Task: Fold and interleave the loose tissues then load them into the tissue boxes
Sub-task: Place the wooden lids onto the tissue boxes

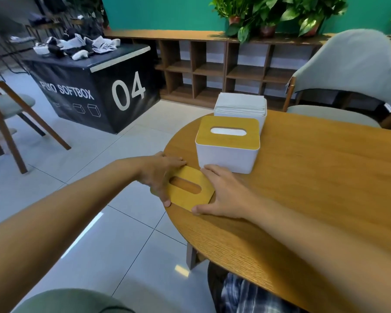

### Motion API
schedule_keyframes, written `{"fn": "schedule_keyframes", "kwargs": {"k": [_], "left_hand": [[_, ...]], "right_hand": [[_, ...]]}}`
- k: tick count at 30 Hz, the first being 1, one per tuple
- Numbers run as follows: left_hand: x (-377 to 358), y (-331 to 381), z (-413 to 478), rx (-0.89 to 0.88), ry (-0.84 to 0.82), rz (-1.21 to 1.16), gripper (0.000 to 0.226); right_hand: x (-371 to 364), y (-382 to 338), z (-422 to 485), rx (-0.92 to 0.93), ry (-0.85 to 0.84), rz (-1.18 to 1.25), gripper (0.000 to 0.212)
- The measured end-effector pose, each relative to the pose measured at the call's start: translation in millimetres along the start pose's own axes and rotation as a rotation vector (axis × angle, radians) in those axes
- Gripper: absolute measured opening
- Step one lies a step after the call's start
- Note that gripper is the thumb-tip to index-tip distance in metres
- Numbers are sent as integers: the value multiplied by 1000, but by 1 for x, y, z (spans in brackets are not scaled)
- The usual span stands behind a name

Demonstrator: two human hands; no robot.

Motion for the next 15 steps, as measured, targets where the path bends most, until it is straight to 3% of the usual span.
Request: {"fn": "schedule_keyframes", "kwargs": {"k": [5,15], "left_hand": [[1,6,-6,-55,105,11,131],[13,46,-42,-133,281,-47,130]], "right_hand": [[-5,5,-4,-51,-86,-4,124],[32,7,-40,47,-69,18,112]]}}
Point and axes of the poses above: each hand's wrist, its own z-axis towards the middle knuckle, its own x-axis out of the back of the hand, y = z × x, the point moved 6 cm from there along z, towards the middle knuckle, and after that the axes turned 10 degrees about -x, right-handed, at the moved point
